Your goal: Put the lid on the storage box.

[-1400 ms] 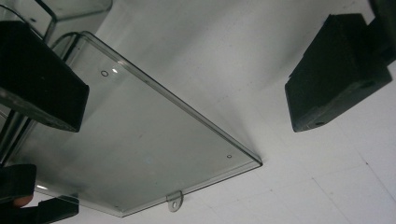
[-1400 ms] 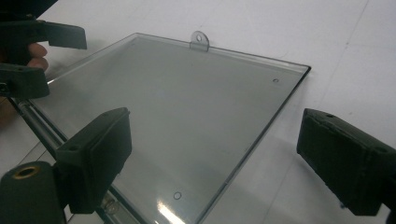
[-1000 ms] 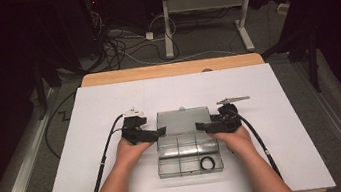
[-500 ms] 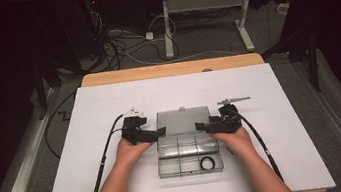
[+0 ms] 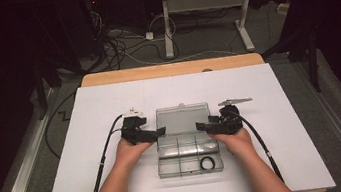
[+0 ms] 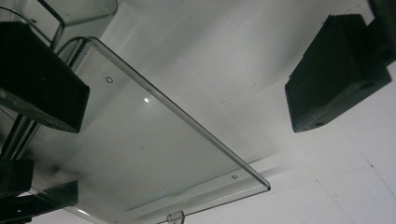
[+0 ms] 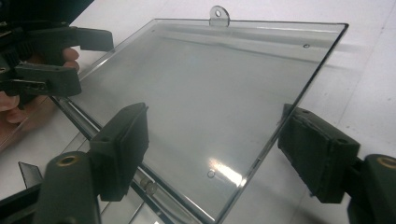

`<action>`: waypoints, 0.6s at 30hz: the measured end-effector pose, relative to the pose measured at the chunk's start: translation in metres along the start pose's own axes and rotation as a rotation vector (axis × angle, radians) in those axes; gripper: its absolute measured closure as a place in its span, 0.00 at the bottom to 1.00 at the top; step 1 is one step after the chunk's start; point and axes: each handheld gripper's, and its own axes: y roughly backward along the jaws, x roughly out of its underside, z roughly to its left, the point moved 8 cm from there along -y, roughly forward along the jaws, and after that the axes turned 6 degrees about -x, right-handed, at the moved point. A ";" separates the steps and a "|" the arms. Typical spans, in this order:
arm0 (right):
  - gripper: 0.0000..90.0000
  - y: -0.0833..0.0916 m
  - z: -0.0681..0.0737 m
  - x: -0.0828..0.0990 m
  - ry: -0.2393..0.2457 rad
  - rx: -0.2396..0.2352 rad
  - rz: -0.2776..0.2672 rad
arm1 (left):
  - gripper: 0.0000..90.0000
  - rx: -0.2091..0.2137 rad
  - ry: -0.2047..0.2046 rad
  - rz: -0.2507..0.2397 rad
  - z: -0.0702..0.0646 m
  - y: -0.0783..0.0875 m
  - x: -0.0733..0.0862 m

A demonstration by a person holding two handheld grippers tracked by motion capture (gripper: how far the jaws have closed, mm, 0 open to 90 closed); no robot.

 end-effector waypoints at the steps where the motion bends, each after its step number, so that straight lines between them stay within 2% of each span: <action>1: 0.33 0.001 0.000 -0.001 0.006 0.003 -0.006 | 0.00 0.001 -0.003 -0.002 0.000 0.000 0.000; 9: 0.43 0.005 0.003 -0.005 0.054 0.019 -0.045 | 0.01 0.009 -0.022 -0.010 -0.003 0.003 -0.002; 15: 0.51 0.010 0.004 -0.008 0.075 0.030 -0.074 | 0.09 0.050 -0.010 -0.008 -0.007 0.004 -0.002; 18: 0.54 0.012 0.004 -0.010 0.097 0.040 -0.088 | 0.16 0.065 -0.019 -0.017 -0.010 0.005 -0.003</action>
